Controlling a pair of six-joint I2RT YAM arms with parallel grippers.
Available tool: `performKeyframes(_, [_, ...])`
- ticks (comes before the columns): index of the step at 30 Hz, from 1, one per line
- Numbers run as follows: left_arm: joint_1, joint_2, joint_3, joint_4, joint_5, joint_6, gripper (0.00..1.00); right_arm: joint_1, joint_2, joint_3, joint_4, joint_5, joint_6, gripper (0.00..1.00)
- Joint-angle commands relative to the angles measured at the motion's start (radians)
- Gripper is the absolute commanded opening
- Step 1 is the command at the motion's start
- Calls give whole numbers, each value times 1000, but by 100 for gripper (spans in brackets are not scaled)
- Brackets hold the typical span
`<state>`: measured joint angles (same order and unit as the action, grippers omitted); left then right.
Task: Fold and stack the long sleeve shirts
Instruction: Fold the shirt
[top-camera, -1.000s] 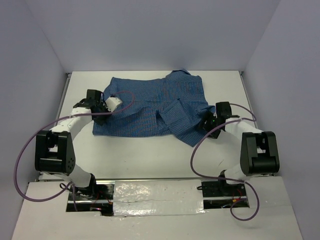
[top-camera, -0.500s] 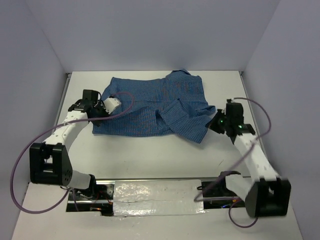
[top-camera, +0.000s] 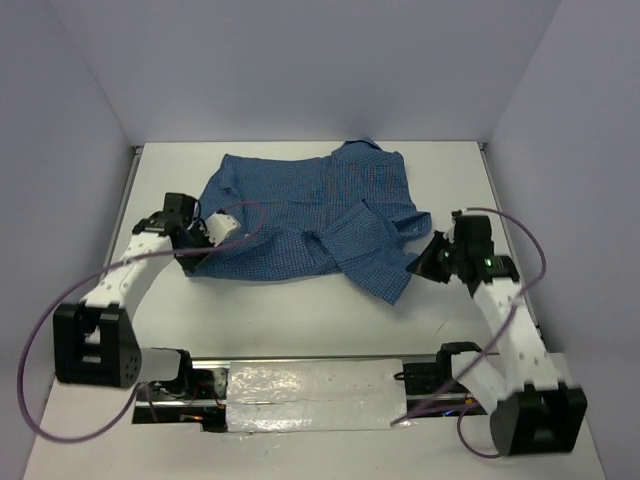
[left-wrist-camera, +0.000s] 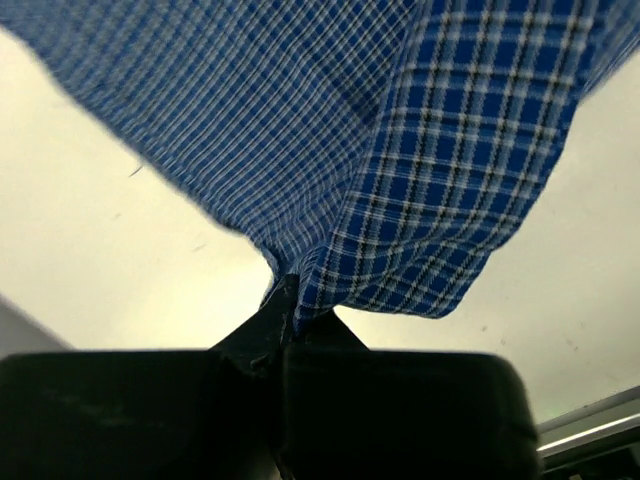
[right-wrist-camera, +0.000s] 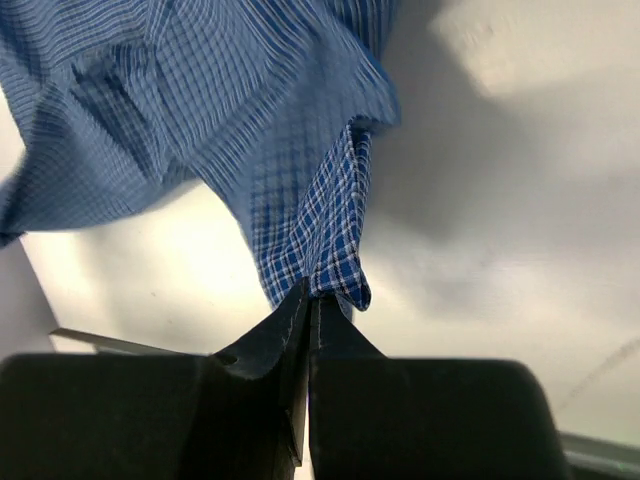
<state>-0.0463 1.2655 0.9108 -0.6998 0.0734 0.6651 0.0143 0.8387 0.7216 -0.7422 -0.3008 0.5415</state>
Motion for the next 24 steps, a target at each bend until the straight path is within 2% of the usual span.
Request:
performKeyframes(1, [6,179,154,75,81,-30,0,-1,263,141,284,-77,8,0])
performKeyframes(2, [5,249,234,79,91,-29,0,0,472,305,317,-81,0,0])
performKeyframes(3, [3,411,323,77,98,-29,0,3,584,416,329,-89,-8,0])
performKeyframes(4, [0,502,567,51,101,-39,0,3,703,711,310,-116,-29,0])
performKeyframes(5, [0,676,724,28,103,-51,0,3,928,890,285,-135,-31,0])
performKeyframes(6, [0,760,885,1,101,-71,0,3,1029,1073,256,-156,-31,0])
performKeyframes(7, [0,847,1262,-51,94,-119,0,3,1138,1501,178,-181,-6,0])
performKeyframes(8, [0,1012,1474,-72,85,-139,0,-7,1335,1750,141,-195,20,0])
performKeyframes(9, [-3,1075,1654,-64,71,-163,0,-7,1417,1962,142,-211,65,0])
performKeyframes(10, [-6,1112,1859,-17,51,-182,0,-40,1471,2212,268,-228,131,0])
performKeyframes(11, [-13,1057,1837,193,-2,-185,0,-56,1453,2210,385,-271,269,0])
performKeyframes(12, [-17,986,1750,350,-29,-211,0,-86,1391,2131,514,-290,320,0])
performKeyframes(13, [-17,889,1468,523,-37,-222,0,-99,1291,1839,778,-291,354,0])
performKeyframes(14, [-17,715,1341,813,17,-219,0,-106,1072,1684,900,-238,325,0])
performKeyframes(15, [-18,665,1273,870,47,-207,0,-108,983,1594,940,-188,261,0])
performKeyframes(16, [-26,643,1315,855,75,-208,0,-108,876,1564,893,-144,185,0])
performKeyframes(17, [-27,652,1385,751,125,-216,0,-106,846,1584,856,-120,87,0])
performKeyframes(18, [-27,653,1471,706,152,-237,0,-122,824,1605,798,-121,68,0])
performKeyframes(19, [-27,644,1471,671,175,-233,0,-126,801,1598,784,-126,55,0])
performKeyframes(21, [-44,565,1391,619,238,-181,0,-128,731,1547,758,-142,10,0])
performKeyframes(22, [-64,487,1254,609,241,-121,0,-128,676,1465,729,-143,-1,0])
performKeyframes(23, [-72,448,1181,593,246,-95,0,-128,643,1408,721,-147,-6,0])
performKeyframes(24, [-75,416,1057,548,255,-58,0,-128,611,1286,719,-146,-17,0])
